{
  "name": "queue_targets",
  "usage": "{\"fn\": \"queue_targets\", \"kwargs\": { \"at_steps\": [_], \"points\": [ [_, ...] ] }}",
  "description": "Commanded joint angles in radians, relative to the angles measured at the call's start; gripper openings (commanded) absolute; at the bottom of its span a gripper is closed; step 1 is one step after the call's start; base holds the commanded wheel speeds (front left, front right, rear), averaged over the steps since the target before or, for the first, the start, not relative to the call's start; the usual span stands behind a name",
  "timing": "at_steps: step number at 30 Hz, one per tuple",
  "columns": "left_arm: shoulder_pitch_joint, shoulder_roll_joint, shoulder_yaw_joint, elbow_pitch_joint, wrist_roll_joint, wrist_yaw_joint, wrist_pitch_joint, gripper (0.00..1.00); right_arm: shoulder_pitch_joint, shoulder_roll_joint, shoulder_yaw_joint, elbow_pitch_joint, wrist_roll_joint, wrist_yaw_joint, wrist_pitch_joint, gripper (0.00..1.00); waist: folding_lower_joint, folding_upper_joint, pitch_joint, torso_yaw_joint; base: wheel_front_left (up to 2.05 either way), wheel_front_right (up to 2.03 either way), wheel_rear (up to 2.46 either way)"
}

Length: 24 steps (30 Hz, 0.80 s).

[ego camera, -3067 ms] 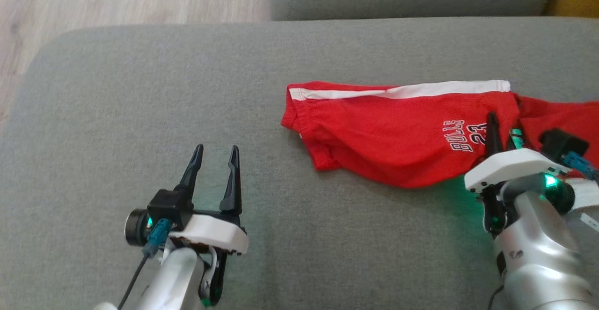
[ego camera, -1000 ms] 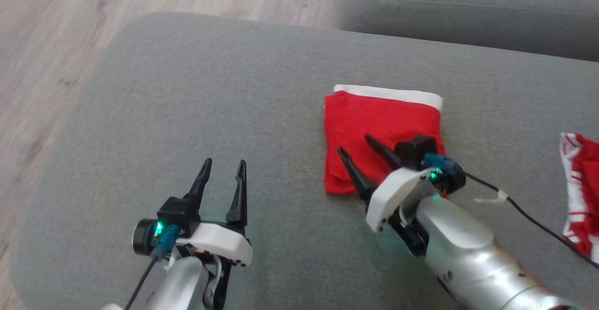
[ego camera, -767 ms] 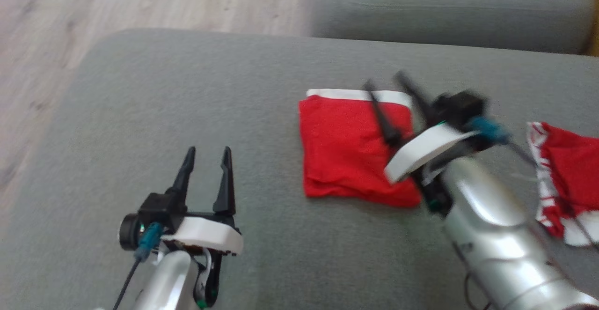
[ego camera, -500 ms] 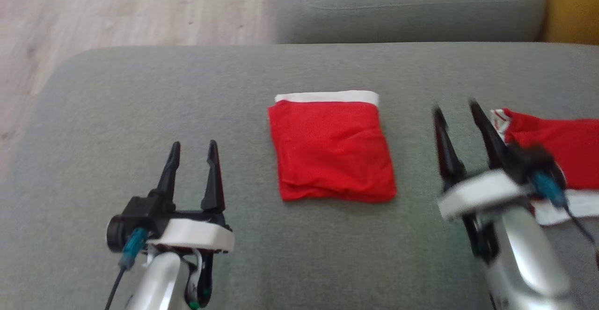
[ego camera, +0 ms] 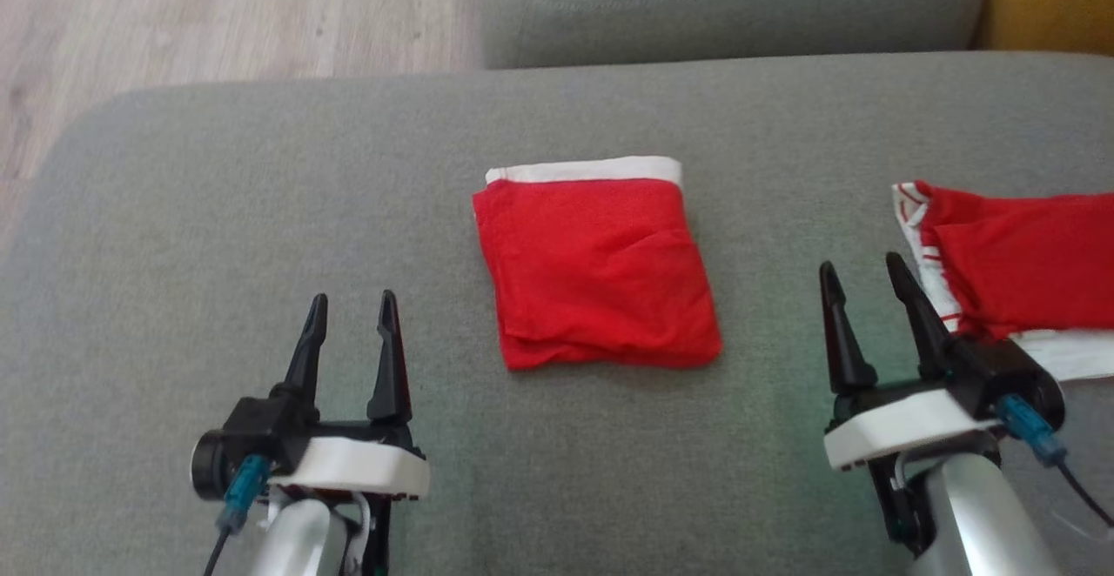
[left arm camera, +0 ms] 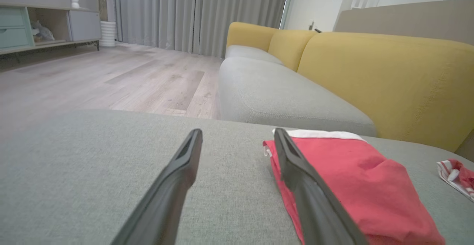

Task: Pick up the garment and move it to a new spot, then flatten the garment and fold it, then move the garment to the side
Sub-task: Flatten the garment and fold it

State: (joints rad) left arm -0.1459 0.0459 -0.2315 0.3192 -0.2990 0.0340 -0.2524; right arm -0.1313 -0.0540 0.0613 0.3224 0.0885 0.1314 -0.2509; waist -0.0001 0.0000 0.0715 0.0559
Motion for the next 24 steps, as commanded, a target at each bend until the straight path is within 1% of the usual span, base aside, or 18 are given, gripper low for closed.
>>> {"fn": "queue_targets", "kwargs": {
  "at_steps": [1, 2, 6, 10, 17, 20, 23, 24],
  "points": [
    [-0.05, 0.005, 0.021, -0.031, -0.002, -0.002, -0.009, 1.0, -0.052, 0.003, 0.028, -0.032, 0.005, -0.001, -0.011, 0.2, 0.0001, 0.0, 0.02, 0.014, 0.0, 0.0, 0.0],
    [-0.057, 0.005, 0.016, -0.029, -0.002, -0.004, -0.009, 1.0, -0.067, 0.003, 0.034, -0.027, -0.002, -0.001, -0.011, 0.0, 0.0001, 0.0, 0.031, 0.021, 0.0, 0.0, 0.0],
    [-0.084, 0.004, -0.008, -0.033, -0.009, -0.005, -0.009, 1.0, -0.15, 0.004, 0.065, 0.014, -0.034, -0.001, -0.009, 0.0, 0.0001, 0.0, 0.075, 0.061, 0.0, 0.0, 0.0],
    [-0.107, 0.004, -0.032, -0.034, -0.018, -0.003, -0.009, 1.0, -0.254, 0.004, 0.086, 0.1, -0.048, -0.001, 0.023, 0.0, 0.0001, 0.0, 0.116, 0.107, 0.0, 0.0, 0.0],
    [-0.142, 0.004, -0.057, -0.028, -0.033, 0.005, -0.009, 1.0, -0.416, 0.004, 0.155, 0.316, -0.017, -0.001, 0.044, 0.0, 0.0001, 0.0, 0.173, 0.162, 0.0, 0.0, 0.0],
    [-0.151, 0.004, -0.068, -0.025, -0.038, 0.006, -0.009, 1.0, -0.452, 0.004, 0.191, 0.425, -0.012, -0.001, 0.05, 0.0, 0.0001, 0.0, 0.186, 0.175, 0.0, 0.0, 0.0],
    [-0.159, 0.004, -0.072, -0.026, -0.042, 0.008, -0.009, 1.0, -0.48, 0.004, 0.206, 0.527, -0.021, -0.001, 0.052, 0.0, 0.0001, 0.0, 0.195, 0.183, 0.0, 0.0, 0.0],
    [-0.159, 0.004, -0.072, -0.026, -0.042, 0.008, -0.009, 1.0, -0.48, 0.004, 0.206, 0.527, -0.021, -0.001, 0.052, 0.0, 0.0001, 0.0, 0.195, 0.183, 0.0, 0.0, 0.0]
  ]
}}
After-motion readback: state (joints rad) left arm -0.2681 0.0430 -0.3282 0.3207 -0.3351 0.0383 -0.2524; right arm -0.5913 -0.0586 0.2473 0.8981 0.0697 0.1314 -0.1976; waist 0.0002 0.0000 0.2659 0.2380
